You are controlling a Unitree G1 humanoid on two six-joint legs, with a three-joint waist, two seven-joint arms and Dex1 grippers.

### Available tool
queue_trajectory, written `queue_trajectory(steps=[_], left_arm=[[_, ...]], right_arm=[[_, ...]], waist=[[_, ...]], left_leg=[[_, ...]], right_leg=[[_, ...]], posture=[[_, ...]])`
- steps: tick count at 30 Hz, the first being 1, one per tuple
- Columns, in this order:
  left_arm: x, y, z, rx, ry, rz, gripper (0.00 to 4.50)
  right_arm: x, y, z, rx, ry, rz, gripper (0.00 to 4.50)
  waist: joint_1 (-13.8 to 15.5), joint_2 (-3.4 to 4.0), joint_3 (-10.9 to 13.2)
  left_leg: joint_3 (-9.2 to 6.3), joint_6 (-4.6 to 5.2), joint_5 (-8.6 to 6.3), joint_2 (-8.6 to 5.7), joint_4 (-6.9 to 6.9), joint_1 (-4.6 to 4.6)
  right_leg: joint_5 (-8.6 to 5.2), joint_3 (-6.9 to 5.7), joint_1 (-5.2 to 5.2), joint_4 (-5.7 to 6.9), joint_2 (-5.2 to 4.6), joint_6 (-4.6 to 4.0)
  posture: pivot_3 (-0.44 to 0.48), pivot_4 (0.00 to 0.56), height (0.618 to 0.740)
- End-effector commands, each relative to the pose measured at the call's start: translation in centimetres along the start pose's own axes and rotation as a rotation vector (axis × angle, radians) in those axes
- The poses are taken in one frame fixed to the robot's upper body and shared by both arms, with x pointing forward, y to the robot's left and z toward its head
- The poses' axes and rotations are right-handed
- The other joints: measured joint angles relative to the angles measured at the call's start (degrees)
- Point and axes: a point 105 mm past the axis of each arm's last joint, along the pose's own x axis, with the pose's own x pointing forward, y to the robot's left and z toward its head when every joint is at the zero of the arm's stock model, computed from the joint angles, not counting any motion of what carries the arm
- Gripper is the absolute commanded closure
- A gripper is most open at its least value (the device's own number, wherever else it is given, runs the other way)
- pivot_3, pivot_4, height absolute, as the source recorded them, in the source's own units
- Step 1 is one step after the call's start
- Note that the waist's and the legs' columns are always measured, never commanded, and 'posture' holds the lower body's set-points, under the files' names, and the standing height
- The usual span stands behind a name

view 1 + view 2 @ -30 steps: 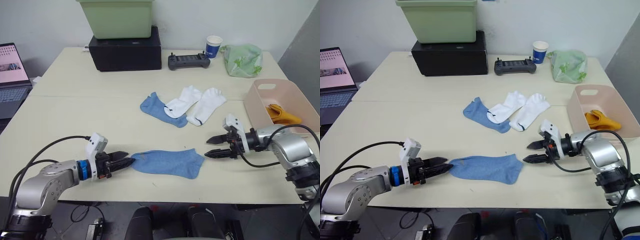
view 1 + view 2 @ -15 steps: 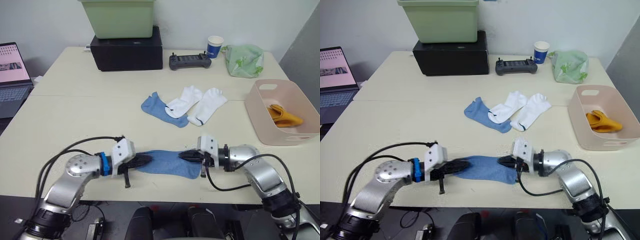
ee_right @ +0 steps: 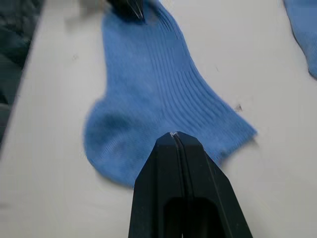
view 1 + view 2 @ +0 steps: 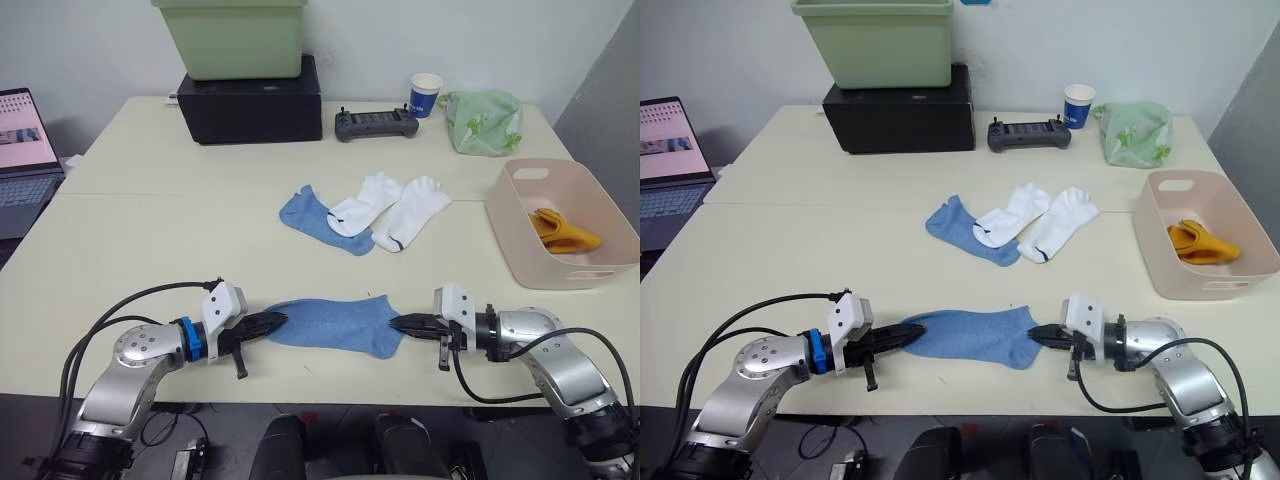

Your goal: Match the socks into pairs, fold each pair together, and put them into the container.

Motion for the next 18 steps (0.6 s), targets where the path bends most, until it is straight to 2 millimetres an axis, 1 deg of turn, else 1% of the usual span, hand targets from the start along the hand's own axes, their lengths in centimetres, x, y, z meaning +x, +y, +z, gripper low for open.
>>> queue_trajectory(steps=[1, 5, 7, 9, 10, 13, 15, 17, 18], left_arm=[[-0.4, -0.3, 0.6, 0.033, -0.001, -0.012, 4.49], [-0.7, -0.1, -1.1, 0.046, 0.090, 0.006, 4.49], [-0.8, -0.1, -1.8, 0.040, 0.120, 0.016, 4.49], [-1.1, -0.1, -2.2, 0.036, 0.134, 0.023, 4.49], [-1.3, 0.0, -2.0, 0.030, 0.128, 0.028, 4.49], [-2.0, 0.4, -0.9, 0.014, 0.080, 0.044, 4.49], [-2.4, 1.5, 0.3, -0.022, 0.022, 0.112, 4.49], [-3.1, 3.0, 1.5, -0.037, -0.028, 0.213, 4.49], [-3.6, 3.7, 1.8, -0.041, -0.043, 0.261, 4.50]], right_arm=[[0.6, 0.6, 1.1, -0.001, -0.036, 0.026, 4.47], [1.0, 1.3, -1.4, -0.009, 0.109, 0.062, 4.47], [0.7, 1.3, -2.4, -0.001, 0.155, 0.063, 4.47], [-0.2, 1.4, -3.5, 0.005, 0.216, 0.086, 4.47], [-0.8, 1.2, -3.5, 0.012, 0.220, 0.083, 4.47], [-2.0, 0.4, -2.2, 0.033, 0.169, 0.054, 4.47], [-2.5, -0.8, -0.1, 0.046, 0.076, -0.014, 4.47], [-3.3, -2.4, 1.6, 0.044, -0.005, -0.127, 4.47], [-3.7, -3.4, 2.0, 0.036, -0.022, -0.198, 4.31]], waist=[[0.12, 0.00, 0.00], [0.12, 0.00, 0.00], [0.14, 0.00, 0.00], [0.15, 0.00, 0.00], [0.14, 0.00, 0.00], [0.15, 0.00, 0.00], [0.11, -0.01, 0.01], [0.09, -0.01, 0.01], [0.08, -0.02, 0.01]], left_leg=[[0.00, 0.00, 0.00, -0.01, 0.00, 0.00], [-0.01, 0.00, 0.00, -0.02, 0.00, 0.00], [0.00, 0.00, 0.00, -0.02, 0.00, 0.00], [0.01, 0.00, 0.00, -0.03, 0.00, 0.01], [0.01, 0.00, 0.00, -0.05, 0.00, 0.03], [0.00, 0.00, 0.00, -0.04, 0.00, 0.08], [-0.02, 0.00, 0.00, -0.01, 0.00, 0.08], [-0.03, 0.00, 0.00, 0.00, 0.00, 0.07], [-0.04, 0.00, 0.00, 0.00, 0.00, 0.07]], right_leg=[[0.00, -0.03, 0.03, -0.02, 0.00, 0.00], [0.00, -0.03, 0.04, -0.03, 0.00, 0.00], [-0.01, -0.04, 0.04, -0.04, 0.00, 0.00], [-0.01, -0.02, 0.04, -0.04, -0.01, 0.00], [-0.01, -0.03, 0.09, -0.06, -0.02, 0.01], [-0.01, -0.09, 0.19, -0.13, -0.02, 0.01], [-0.01, -0.12, 0.20, -0.12, -0.02, 0.00], [-0.01, -0.13, 0.19, -0.10, -0.01, 0.01], [-0.01, -0.13, 0.19, -0.10, -0.01, 0.01]], posture=[[0.000, 0.150, 0.740], [0.000, 0.150, 0.740], [0.000, 0.150, 0.740], [0.000, 0.150, 0.740], [0.000, 0.150, 0.740], [0.000, 0.150, 0.740], [0.000, 0.150, 0.740], [0.000, 0.150, 0.740], [0.000, 0.150, 0.740]])
